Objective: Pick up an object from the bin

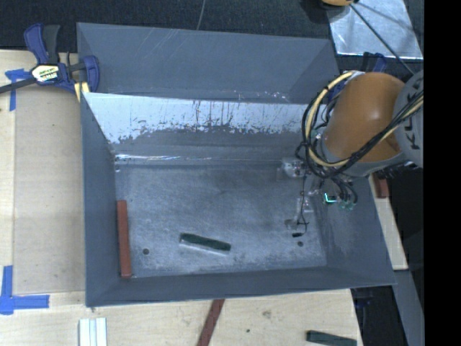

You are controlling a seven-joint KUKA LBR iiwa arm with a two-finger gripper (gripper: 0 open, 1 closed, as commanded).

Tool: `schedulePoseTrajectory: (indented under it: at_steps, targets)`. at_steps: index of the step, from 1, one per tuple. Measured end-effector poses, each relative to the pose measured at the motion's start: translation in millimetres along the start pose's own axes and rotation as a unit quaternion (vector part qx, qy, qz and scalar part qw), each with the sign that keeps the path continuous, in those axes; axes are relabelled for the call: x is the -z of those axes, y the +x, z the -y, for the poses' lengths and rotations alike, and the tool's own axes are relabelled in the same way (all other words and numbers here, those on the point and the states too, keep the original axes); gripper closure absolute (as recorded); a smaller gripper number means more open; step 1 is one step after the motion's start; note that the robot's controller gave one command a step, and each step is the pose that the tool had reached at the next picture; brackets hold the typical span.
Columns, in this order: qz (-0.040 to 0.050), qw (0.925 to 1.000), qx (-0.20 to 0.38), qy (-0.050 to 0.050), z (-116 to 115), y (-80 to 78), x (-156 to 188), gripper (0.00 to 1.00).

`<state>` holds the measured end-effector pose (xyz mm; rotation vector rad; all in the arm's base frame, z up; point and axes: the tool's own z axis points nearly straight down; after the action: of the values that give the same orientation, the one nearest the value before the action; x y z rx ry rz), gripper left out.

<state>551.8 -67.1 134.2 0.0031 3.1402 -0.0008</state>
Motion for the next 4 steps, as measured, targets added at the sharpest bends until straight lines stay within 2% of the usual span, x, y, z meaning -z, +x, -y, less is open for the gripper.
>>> schedulePoseTrajectory:
  at_steps: [1,2,3,4]
  targets:
    - [0.0010,1.0000,0.001,0.000,0,-0.7,1,0.00]
    - [0.0019,0.9993,0.036,0.001,-38,24.0,-18,0.00]
    - [0.0003,0.9999,0.013,-0.002,-59,31.6,-43,0.00]
    - [-0.0007,0.9981,-0.062,0.000,-75,36.7,-52,0.00]
